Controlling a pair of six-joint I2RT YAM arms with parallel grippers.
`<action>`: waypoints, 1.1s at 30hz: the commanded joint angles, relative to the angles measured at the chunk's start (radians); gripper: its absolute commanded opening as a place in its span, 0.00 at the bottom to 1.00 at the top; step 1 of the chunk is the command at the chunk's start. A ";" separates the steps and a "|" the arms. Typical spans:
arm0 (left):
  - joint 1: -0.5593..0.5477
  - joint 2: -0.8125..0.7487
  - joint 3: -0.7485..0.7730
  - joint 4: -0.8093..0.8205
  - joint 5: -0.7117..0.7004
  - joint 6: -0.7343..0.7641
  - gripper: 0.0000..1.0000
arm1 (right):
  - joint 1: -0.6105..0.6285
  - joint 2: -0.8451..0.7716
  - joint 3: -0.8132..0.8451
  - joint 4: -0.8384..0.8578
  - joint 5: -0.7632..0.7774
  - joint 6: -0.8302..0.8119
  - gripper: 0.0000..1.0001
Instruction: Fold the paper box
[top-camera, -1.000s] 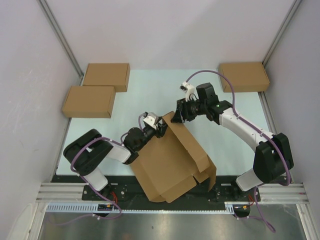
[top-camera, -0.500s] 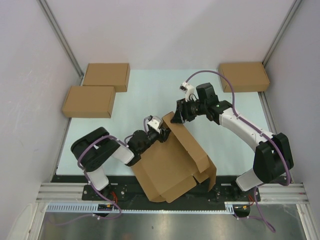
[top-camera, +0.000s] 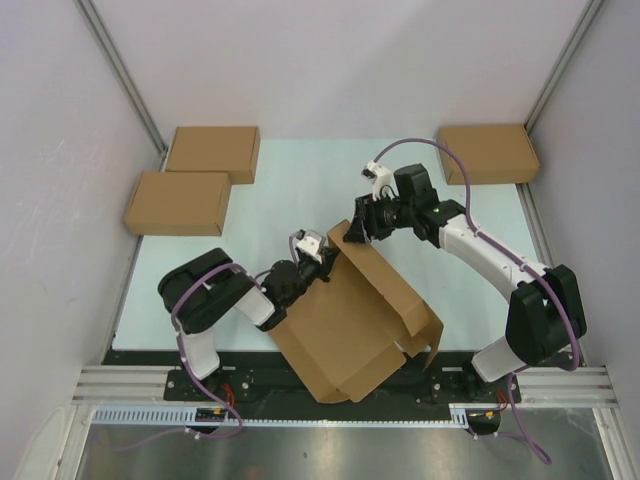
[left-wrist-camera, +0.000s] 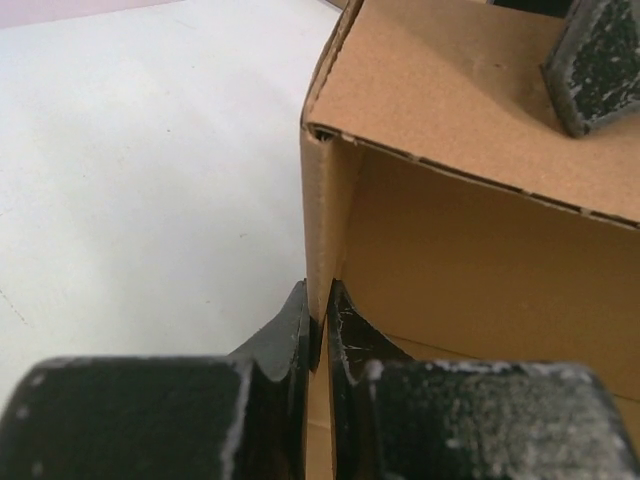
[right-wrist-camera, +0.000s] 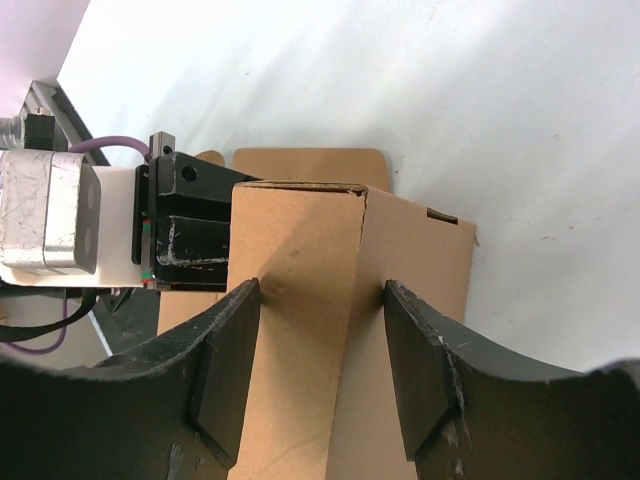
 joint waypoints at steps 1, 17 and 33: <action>-0.014 0.040 0.052 0.128 -0.024 -0.044 0.01 | 0.020 0.004 0.020 -0.041 -0.054 0.010 0.57; -0.011 -0.038 0.001 0.124 -0.245 0.047 0.00 | 0.005 0.015 0.020 -0.035 -0.048 0.019 0.59; -0.011 -0.066 0.001 0.073 -0.292 0.073 0.37 | -0.009 0.038 0.018 -0.045 -0.031 0.017 0.56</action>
